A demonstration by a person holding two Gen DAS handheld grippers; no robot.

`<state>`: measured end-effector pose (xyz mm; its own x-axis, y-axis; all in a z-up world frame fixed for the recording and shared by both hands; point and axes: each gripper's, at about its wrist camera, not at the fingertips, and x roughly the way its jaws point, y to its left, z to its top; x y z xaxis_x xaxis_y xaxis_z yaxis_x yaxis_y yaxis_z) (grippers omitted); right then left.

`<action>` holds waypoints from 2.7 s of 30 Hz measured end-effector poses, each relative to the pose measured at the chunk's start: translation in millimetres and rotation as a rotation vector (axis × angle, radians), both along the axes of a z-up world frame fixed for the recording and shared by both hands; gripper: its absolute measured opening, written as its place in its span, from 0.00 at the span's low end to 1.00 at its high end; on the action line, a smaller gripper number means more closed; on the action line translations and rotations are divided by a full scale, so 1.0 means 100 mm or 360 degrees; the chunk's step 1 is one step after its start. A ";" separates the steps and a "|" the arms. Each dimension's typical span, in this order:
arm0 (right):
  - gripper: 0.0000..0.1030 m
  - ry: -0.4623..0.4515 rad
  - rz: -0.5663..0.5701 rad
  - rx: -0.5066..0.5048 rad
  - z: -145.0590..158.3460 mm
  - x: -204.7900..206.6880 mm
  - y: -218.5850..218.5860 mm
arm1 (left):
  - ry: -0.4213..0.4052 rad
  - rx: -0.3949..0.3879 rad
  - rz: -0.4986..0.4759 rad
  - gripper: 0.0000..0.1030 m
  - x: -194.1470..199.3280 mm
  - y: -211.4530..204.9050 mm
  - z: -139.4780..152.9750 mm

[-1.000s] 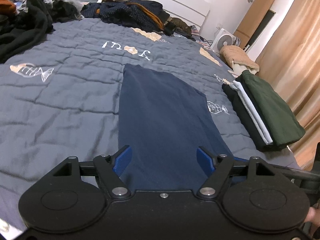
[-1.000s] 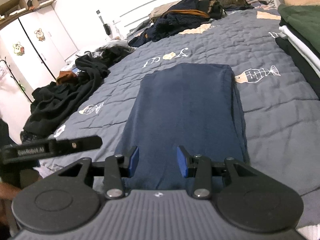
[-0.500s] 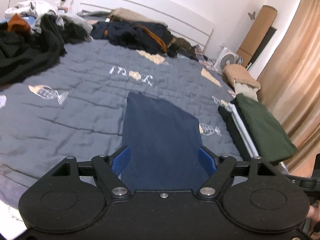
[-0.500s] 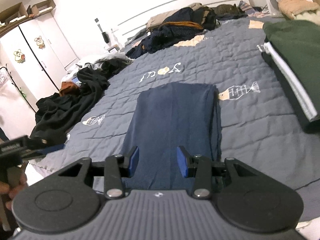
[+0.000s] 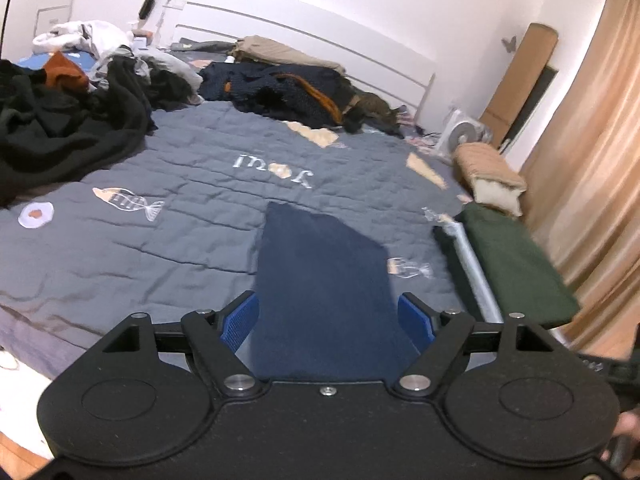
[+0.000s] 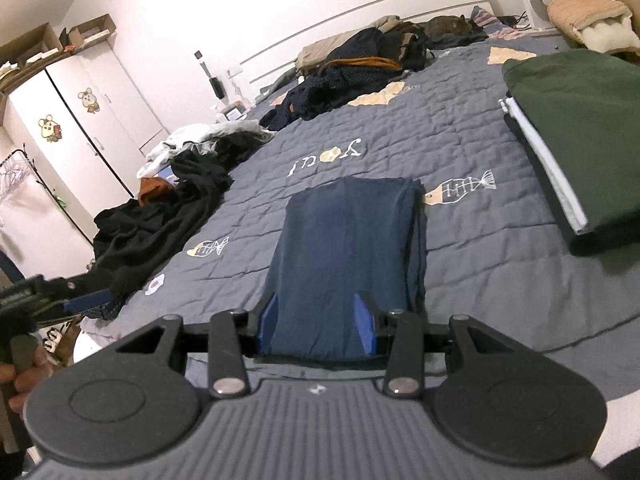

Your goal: Fold clothes

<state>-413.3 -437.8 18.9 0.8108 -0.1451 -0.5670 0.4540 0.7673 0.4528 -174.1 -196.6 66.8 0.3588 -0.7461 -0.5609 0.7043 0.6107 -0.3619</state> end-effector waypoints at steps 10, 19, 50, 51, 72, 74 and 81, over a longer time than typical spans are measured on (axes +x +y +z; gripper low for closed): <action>0.40 0.0040 0.0017 -0.0006 0.19 -0.13 0.01 | -0.0047 0.0165 -0.0034 0.75 -0.21 0.09 -0.04; 0.40 0.0085 0.0074 0.0002 0.32 -0.13 0.06 | -0.0085 0.0241 -0.0119 0.75 -0.32 0.14 -0.03; 0.40 0.0112 0.0102 0.0164 0.14 0.03 -0.28 | -0.0060 0.0334 -0.0155 0.78 -0.12 -0.20 -0.17; 0.40 0.0111 0.0100 0.0171 0.12 0.04 -0.31 | -0.0058 0.0338 -0.0165 0.78 -0.10 -0.23 -0.18; 0.40 0.0181 0.0058 0.0318 -0.35 0.43 -0.80 | -0.0016 0.0412 -0.0337 0.79 0.45 -1.11 -0.46; 0.40 0.0173 0.0060 0.0323 -0.38 0.43 -0.82 | -0.0024 0.0405 -0.0340 0.79 0.48 -1.11 -0.44; 0.40 0.0178 0.0048 0.0418 -0.61 0.45 -0.95 | -0.0038 0.0389 -0.0335 0.79 0.61 -1.09 -0.39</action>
<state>-368.1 -533.1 -42.4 0.7430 0.0418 -0.6680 0.4909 0.6443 0.5864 -113.0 -305.7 27.4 0.2262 -0.6498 -0.7257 0.8310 0.5174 -0.2043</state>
